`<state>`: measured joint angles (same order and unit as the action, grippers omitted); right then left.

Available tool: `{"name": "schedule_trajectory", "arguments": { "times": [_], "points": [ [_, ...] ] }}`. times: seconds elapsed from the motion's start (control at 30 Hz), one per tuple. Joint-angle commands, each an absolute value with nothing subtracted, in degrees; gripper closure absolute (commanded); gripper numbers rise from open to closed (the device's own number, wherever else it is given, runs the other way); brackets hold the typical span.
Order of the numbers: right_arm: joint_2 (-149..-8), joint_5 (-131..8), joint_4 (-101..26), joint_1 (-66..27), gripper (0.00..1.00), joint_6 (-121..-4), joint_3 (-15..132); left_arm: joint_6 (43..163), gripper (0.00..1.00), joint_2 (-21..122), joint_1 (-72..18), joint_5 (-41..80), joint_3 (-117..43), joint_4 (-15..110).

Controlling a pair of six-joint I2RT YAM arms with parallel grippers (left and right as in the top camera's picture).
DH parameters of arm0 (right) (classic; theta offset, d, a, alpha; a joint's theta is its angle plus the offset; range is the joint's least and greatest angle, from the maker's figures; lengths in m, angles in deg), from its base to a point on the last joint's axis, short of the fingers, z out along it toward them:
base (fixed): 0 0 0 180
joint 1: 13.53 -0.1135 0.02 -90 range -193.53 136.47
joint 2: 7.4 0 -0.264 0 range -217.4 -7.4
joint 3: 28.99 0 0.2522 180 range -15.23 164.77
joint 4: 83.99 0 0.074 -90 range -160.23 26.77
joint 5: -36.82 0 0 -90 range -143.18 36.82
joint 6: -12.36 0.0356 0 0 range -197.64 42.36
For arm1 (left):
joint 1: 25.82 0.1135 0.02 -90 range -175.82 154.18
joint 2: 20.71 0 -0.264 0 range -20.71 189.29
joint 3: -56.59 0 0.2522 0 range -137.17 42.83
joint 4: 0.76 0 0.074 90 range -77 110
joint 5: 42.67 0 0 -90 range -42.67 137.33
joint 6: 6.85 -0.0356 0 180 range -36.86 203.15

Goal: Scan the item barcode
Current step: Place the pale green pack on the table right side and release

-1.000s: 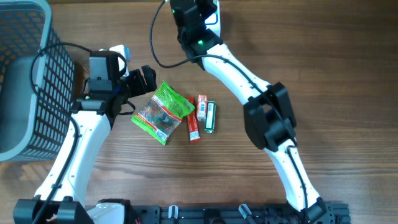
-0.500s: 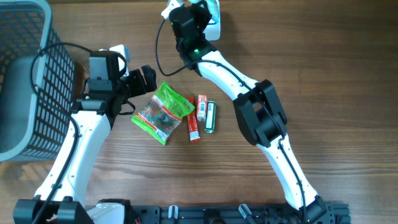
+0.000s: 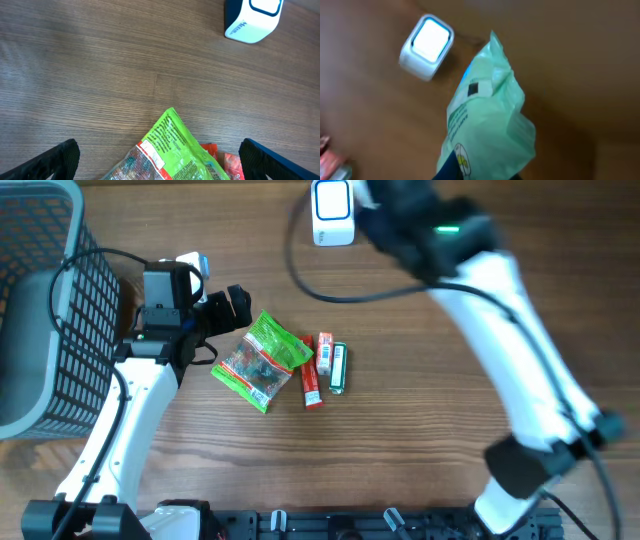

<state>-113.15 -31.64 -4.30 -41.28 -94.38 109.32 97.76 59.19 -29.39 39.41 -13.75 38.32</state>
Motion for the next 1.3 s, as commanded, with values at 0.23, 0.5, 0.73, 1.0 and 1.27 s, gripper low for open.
{"name": "schedule_trajectory", "arguments": {
  "times": [0.23, 0.5, 0.73, 1.0, 1.27],
  "points": [
    [-114.2, -58.0, 9.2, -16.4, 0.96, -88.3, 94.5, 96.8, 0.0, 58.7, -29.0, 39.7, -14.1, 38.2],
    [-114.2, -58.8, -20.0, -10.9, 0.96, -96.1, 66.5, 96.8, 0.0, 58.7, -29.0, 39.7, -14.1, 38.2],
    [-114.2, -53.3, -28.1, -10.9, 0.27, -99.8, 58.9, 96.8, 0.0, 58.7, -29.0, 39.7, -14.1, 38.2],
    [-114.2, -56.8, -32.0, -11.1, 0.33, -85.7, 59.8, 96.8, 0.0, 58.7, -29.0, 39.7, -14.1, 38.2],
    [-114.0, -90.3, -28.6, -18.0, 0.36, -82.0, 60.6, 96.8, 0.0, 58.7, -29.0, 39.7, -14.1, 38.2]
  ]
}}
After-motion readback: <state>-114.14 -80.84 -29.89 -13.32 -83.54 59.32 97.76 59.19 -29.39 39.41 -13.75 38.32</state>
